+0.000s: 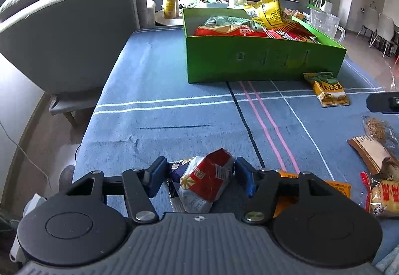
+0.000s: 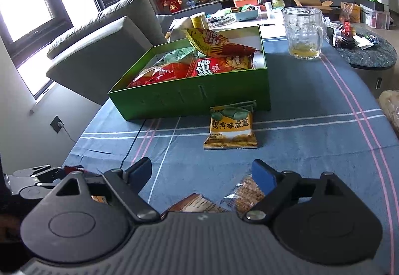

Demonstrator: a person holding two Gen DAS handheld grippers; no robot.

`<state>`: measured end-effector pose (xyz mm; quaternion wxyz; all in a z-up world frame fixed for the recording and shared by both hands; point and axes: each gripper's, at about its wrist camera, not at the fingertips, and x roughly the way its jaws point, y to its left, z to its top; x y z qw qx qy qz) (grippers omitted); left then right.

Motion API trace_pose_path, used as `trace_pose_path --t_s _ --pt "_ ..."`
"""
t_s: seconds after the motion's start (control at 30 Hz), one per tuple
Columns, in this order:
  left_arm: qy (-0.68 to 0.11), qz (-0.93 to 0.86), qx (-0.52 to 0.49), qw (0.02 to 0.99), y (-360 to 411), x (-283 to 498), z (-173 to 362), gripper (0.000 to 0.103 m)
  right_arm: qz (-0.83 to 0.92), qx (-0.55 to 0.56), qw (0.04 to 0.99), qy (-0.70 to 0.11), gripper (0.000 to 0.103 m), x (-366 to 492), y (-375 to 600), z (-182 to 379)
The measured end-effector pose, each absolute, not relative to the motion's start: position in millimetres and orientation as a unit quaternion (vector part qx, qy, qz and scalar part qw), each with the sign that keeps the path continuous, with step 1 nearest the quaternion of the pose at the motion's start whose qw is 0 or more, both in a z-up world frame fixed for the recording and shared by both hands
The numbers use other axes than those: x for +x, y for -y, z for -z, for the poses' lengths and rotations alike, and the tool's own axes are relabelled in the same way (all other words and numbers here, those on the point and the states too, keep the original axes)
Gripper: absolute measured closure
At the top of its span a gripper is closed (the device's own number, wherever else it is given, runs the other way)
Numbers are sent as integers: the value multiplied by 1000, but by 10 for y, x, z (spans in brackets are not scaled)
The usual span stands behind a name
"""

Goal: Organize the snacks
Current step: 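Grasp the white-red packet with the left gripper while the right grasps the yellow bean pouch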

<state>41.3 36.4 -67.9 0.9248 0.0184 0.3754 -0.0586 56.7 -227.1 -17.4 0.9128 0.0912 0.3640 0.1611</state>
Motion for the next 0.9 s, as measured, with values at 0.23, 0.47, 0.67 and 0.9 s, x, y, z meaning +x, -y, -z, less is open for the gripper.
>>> trace_pose_path --t_s 0.23,0.47,0.67,0.9 --pt "-355 64 7 933 -352 325 539 48 -130 54 920 -365 30 798 2143 181" --pt "-330 74 -3 941 -340 299 360 48 -86 23 922 -377 27 1197 2023 255" --pt "-320 81 -7 944 -308 325 272 48 -60 12 917 -394 24 1429 1938 336" --pt "-318 78 -12 945 -300 380 252 48 -46 22 910 -412 24 1565 1928 436"
